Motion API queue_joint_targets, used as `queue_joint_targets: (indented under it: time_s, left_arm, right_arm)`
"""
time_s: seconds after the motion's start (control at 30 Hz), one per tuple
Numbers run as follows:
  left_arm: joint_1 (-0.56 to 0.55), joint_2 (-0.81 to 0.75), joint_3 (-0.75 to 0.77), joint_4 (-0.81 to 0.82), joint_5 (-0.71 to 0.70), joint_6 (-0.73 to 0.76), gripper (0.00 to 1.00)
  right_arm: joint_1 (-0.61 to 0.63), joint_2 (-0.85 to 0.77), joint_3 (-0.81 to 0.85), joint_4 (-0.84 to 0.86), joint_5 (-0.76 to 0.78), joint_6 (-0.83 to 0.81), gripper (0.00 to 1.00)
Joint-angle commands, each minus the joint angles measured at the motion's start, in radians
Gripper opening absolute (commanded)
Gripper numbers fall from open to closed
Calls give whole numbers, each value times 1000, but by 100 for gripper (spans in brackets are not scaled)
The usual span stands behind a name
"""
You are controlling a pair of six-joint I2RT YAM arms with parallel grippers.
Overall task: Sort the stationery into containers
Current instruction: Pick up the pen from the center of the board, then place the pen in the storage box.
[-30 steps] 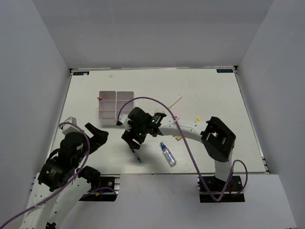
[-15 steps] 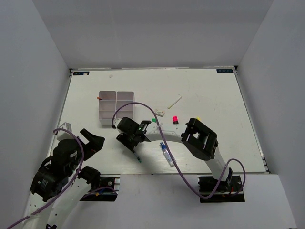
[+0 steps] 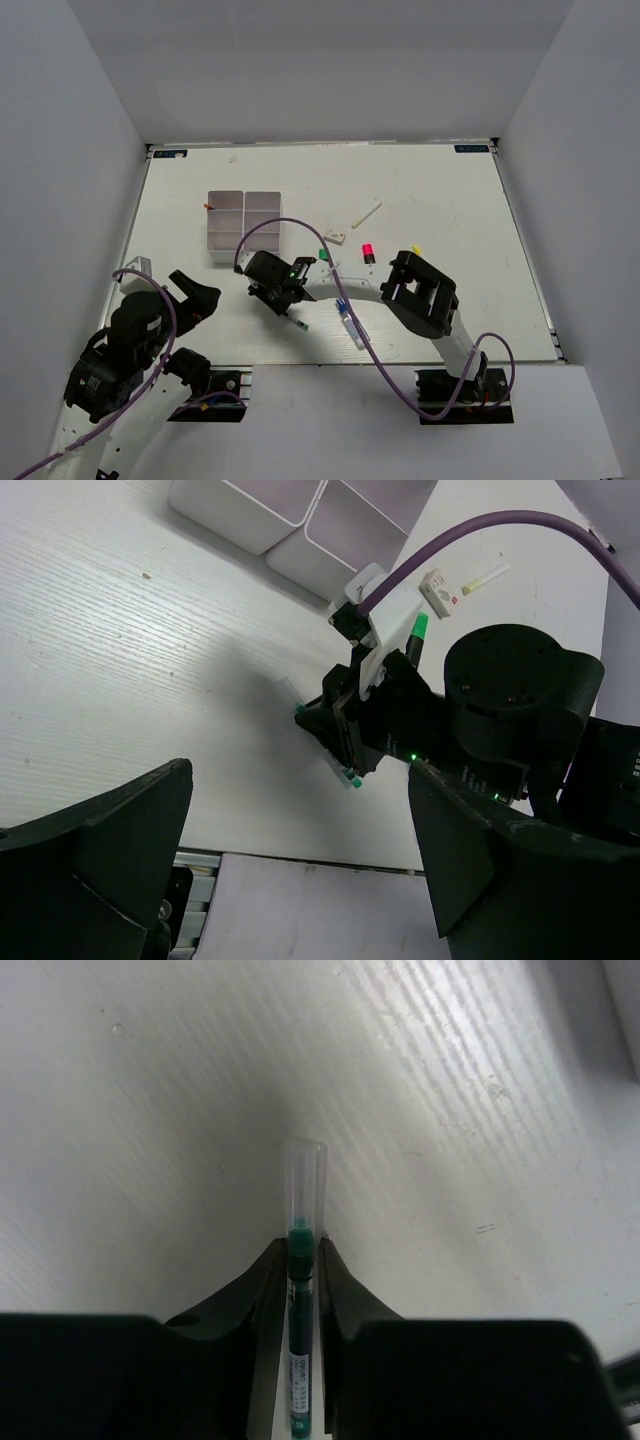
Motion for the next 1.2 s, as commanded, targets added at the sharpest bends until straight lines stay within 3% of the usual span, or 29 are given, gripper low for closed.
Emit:
queue_joint_targets:
  time_s: [0.0,0.2,0.4,0.7,0.83,0.93,1.17]
  left_arm:
    - [5,6,5,28,29,26,99]
    - [5,38,-4,37,58,35,99]
    - [5,16,-4,48,49,35,99]
    - [5,25,-24,79,67,35,99]
    - [5,48,-35,99,87,48,99]
    - [5,59,-35,99,87,57,99]
    - [5,59,-35,99,87,57,99]
  right_arm:
    - [9,-32,-40,-73,-97,5,19]
    - [-74,-130,81,-84,-233,-184,8]
    - [-167,-203,282,-96,-391,-233,5]
    - [-266,-78,601,56,-480,-314,1]
    - [-272,-7,641,273,-507,-405,0]
    - [-270,40,649,416,-474,-378,0]
    - [-298,141,578,851,-574,-350,0]
